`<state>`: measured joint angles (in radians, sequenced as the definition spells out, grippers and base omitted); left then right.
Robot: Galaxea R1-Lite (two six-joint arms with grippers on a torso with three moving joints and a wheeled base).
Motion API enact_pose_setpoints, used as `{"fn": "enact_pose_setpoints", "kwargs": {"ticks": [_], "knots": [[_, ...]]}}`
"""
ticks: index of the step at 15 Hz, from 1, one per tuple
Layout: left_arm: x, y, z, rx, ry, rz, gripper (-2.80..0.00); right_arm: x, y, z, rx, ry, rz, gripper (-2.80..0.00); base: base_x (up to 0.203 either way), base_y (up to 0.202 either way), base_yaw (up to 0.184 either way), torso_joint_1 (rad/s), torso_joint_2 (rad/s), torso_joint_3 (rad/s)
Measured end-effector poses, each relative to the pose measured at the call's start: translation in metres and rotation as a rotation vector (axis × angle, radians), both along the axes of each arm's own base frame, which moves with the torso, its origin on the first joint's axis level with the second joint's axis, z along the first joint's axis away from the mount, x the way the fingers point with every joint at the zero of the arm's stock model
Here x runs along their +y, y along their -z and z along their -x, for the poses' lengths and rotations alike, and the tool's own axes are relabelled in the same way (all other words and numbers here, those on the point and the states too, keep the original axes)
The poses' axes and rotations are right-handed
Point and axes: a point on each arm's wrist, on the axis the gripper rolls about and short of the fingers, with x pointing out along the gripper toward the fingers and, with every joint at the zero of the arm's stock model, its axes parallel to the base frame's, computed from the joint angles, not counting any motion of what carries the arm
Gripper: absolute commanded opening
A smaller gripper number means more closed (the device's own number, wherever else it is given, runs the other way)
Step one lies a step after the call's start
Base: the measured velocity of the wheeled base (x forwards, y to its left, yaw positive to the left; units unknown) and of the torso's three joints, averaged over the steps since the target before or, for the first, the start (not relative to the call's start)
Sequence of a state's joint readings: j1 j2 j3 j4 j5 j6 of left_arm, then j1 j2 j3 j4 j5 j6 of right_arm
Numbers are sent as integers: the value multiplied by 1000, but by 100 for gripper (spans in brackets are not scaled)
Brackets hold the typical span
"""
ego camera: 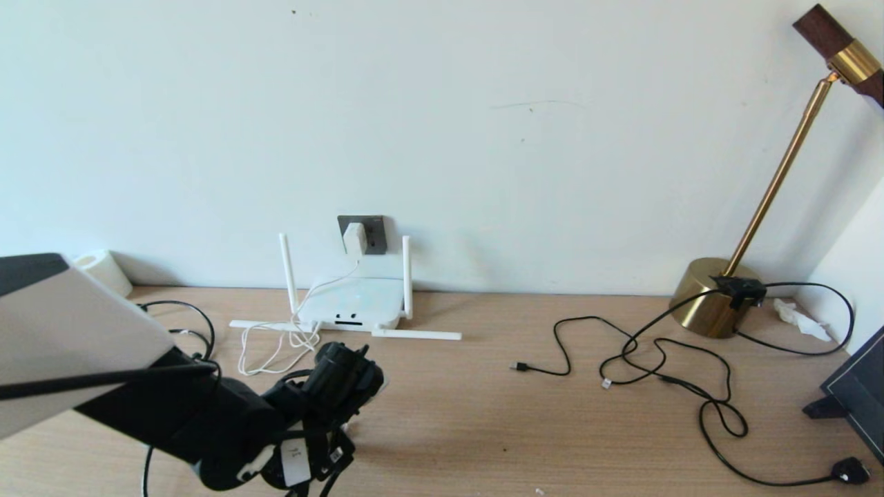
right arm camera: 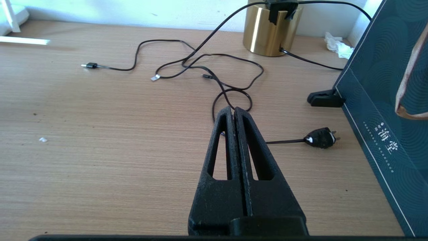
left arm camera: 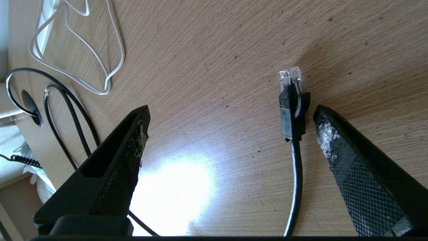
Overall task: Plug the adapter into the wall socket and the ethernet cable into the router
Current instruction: Plug cable into router interface
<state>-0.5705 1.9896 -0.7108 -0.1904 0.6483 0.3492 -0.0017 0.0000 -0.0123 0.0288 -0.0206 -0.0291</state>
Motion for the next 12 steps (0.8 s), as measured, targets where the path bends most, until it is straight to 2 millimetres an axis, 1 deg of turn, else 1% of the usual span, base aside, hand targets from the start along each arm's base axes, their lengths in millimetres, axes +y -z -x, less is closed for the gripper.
{"fn": "enact_pose_setpoints", "kwargs": {"ticks": [12], "knots": [[4, 5, -2, 22, -6, -23, 0, 0, 0, 0, 0, 0, 0, -280, 0, 0, 0, 0, 0, 0]]}}
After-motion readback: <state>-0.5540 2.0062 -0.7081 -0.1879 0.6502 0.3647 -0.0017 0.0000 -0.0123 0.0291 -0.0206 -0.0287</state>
